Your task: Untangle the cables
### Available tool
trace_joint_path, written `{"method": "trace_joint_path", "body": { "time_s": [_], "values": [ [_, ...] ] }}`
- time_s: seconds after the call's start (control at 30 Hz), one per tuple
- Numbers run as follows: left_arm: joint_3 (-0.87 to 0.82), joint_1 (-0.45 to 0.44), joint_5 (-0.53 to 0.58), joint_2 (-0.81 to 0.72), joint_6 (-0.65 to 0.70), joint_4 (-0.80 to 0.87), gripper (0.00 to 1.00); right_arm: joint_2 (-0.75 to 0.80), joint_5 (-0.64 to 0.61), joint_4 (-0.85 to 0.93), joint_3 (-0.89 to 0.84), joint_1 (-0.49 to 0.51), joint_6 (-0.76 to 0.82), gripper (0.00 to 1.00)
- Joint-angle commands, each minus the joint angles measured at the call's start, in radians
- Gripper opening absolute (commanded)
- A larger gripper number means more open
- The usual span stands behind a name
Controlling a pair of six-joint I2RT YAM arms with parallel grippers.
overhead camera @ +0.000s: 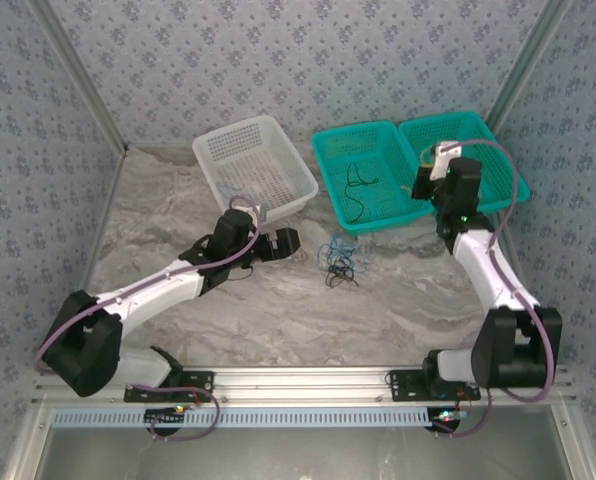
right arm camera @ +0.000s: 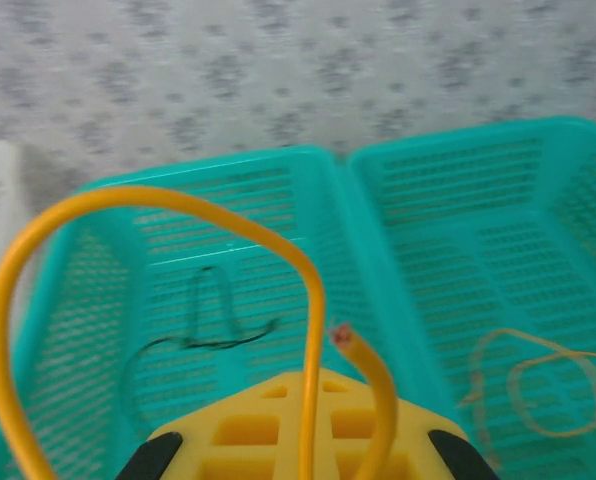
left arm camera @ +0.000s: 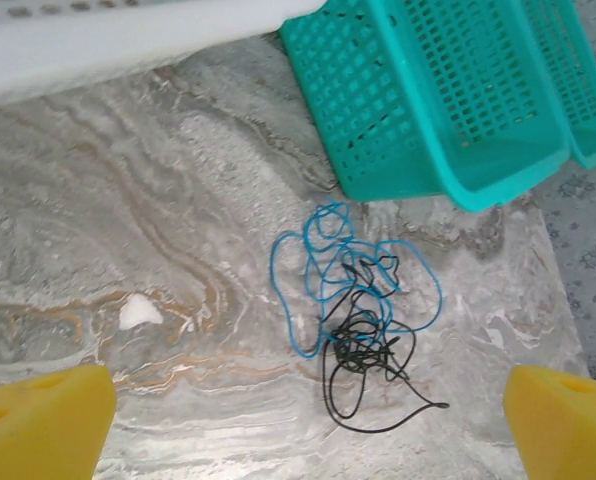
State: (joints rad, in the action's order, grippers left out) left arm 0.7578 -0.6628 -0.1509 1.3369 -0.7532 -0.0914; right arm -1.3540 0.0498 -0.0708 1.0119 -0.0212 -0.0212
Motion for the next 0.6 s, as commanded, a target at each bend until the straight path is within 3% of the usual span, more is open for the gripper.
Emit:
{"method": "trace_joint_path", "body": {
  "time_s": [0.0,0.07,0.1,0.13,0.17,0.2,0.23,0.37,0.57],
  "values": [
    [-0.029,-0.004,0.022,-0.008,-0.009,-0.087,0.99,-0.120,-0.162,0.090,0.133,-0.091,0.050,0.00],
    [-0.031,-0.004,0.022,0.014,0.000,-0.115,0.99,-0.213,-0.243,0.130,0.224,-0.143,0.051,0.02],
    [-0.025,-0.004,0.019,0.030,0.005,-0.123,0.99,-0.252,-0.247,0.145,0.257,-0.165,0.039,0.12],
    [-0.015,-0.005,0.015,0.048,0.007,-0.120,0.99,-0.295,-0.225,0.171,0.300,-0.189,0.030,0.42],
    [-0.005,-0.004,0.006,0.066,0.010,-0.118,0.99,-0.320,-0.202,0.208,0.336,-0.199,0.019,0.60],
    [0.007,-0.005,0.000,0.087,0.005,-0.107,0.99,-0.339,-0.184,0.254,0.373,-0.204,0.007,0.85],
    [0.022,-0.005,-0.007,0.107,-0.001,-0.091,0.99,-0.340,-0.173,0.280,0.386,-0.199,0.001,1.00],
    [0.053,-0.013,-0.011,0.173,-0.014,-0.081,0.99,-0.268,-0.242,0.277,0.334,-0.160,-0.087,1.00],
    [0.101,-0.048,0.064,0.208,0.023,-0.012,0.99,-0.107,-0.236,0.343,0.218,-0.120,-0.256,1.00]
  ]
}}
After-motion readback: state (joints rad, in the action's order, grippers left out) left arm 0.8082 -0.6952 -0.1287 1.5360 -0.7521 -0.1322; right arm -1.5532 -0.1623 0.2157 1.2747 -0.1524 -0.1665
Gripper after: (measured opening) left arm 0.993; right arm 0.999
